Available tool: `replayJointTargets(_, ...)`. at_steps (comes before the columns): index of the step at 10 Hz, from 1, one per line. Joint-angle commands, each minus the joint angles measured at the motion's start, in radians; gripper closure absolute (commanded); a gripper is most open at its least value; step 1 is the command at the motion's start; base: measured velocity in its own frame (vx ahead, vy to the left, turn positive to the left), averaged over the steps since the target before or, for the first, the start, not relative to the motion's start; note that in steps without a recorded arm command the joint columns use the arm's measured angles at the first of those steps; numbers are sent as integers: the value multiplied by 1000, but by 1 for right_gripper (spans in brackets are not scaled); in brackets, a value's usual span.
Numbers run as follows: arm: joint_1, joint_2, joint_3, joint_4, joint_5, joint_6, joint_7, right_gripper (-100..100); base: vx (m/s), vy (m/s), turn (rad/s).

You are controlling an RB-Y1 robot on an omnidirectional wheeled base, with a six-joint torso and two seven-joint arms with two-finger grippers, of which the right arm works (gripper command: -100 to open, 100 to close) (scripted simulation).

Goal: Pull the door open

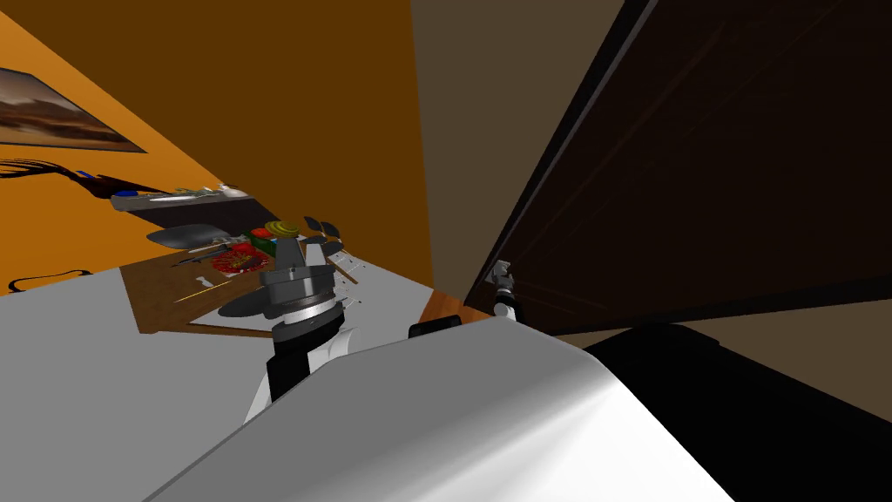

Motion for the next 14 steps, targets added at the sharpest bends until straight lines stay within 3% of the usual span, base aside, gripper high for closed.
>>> replayJointTargets(1, -19, -28, -19, 31, -10, 6, -28, -100, 158, -63, 30)
replayJointTargets(2, -8, -21, -13, 16, -7, 4, -19, -100, 75, -25, 9)
replayJointTargets(3, -8, -21, -13, 16, -7, 4, -19, 100, -12, 0, -6)
replayJointTargets(8, -8, -21, -13, 16, -7, 4, -19, 100, -13, 3, 1)
replayJointTargets(14, 3, -76, 47, 1, 9, 14, -78, 100, -218, -2, 113)
